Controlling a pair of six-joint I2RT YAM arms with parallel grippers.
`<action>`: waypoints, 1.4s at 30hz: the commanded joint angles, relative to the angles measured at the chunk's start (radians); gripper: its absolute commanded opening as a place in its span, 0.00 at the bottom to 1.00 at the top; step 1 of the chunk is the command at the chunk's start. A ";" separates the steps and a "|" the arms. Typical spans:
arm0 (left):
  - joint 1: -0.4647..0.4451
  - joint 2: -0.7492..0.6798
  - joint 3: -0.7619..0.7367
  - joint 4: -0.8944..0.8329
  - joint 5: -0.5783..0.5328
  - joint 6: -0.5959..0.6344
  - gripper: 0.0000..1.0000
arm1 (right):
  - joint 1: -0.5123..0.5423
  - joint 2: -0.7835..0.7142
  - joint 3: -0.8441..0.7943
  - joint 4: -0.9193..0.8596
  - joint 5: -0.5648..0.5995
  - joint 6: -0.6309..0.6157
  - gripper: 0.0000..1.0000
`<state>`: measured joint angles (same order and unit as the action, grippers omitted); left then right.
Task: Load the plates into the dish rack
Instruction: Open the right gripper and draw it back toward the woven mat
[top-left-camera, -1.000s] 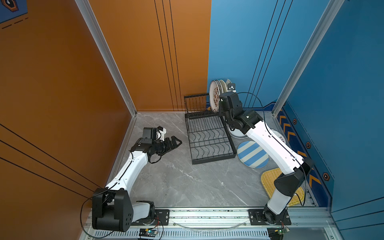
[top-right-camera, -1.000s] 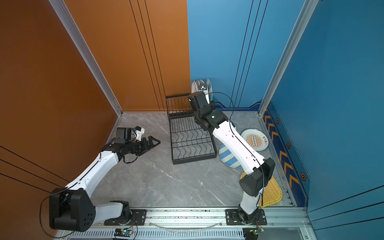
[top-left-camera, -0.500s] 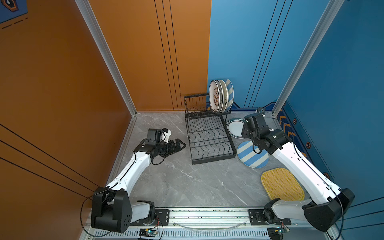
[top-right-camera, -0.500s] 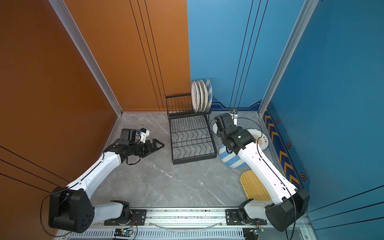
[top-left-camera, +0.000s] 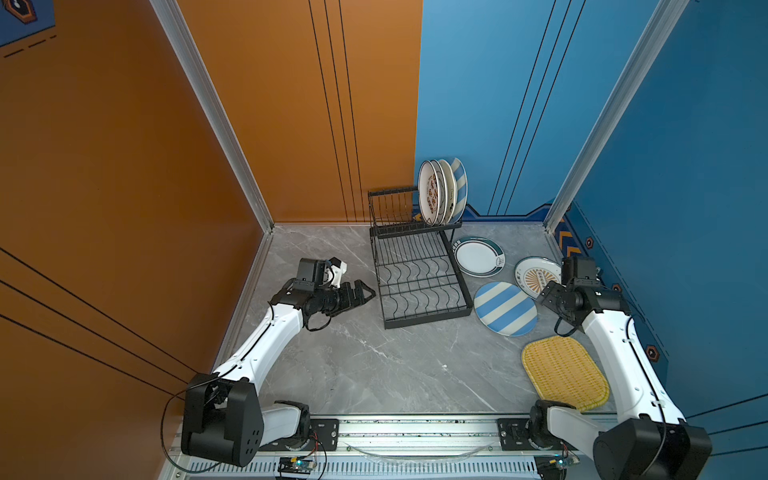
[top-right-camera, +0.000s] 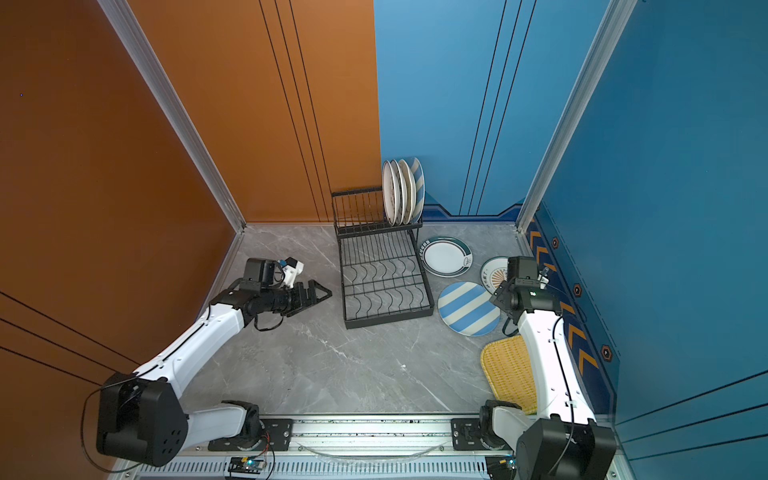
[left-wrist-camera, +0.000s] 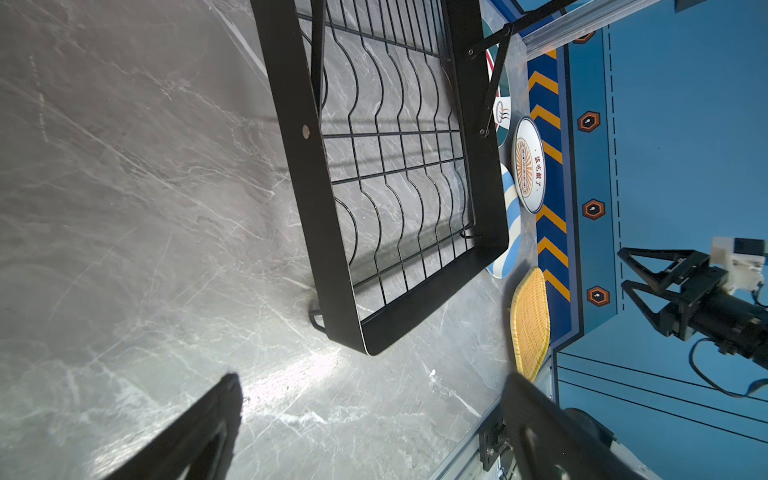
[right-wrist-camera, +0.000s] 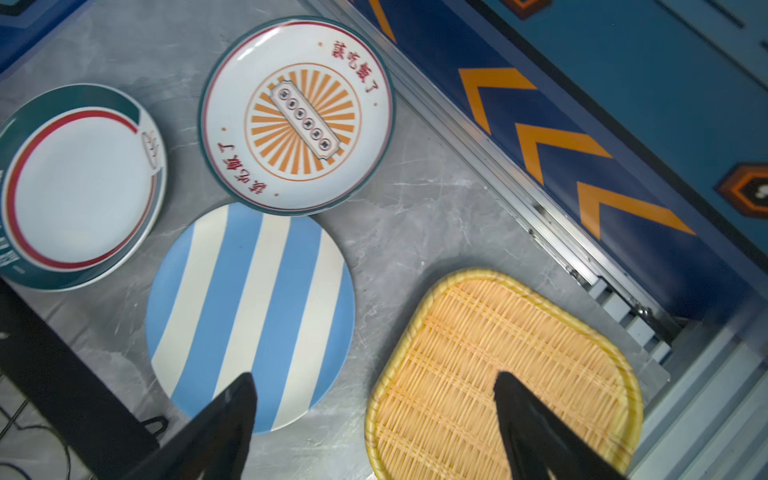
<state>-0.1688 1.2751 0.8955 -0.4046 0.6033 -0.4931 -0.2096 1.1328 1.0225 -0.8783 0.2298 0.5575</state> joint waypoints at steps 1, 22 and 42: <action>-0.008 -0.005 -0.013 -0.014 0.035 0.026 0.98 | -0.120 -0.001 -0.040 -0.042 -0.078 -0.021 0.95; -0.011 0.005 -0.010 -0.014 0.056 0.028 0.98 | -0.589 0.243 -0.130 0.166 -0.224 -0.154 1.00; -0.011 -0.019 -0.037 -0.014 0.027 0.022 0.98 | -0.645 0.424 -0.127 0.210 -0.228 -0.186 1.00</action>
<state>-0.1722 1.2751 0.8680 -0.4088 0.6395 -0.4862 -0.8455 1.5360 0.9012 -0.6697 0.0174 0.3885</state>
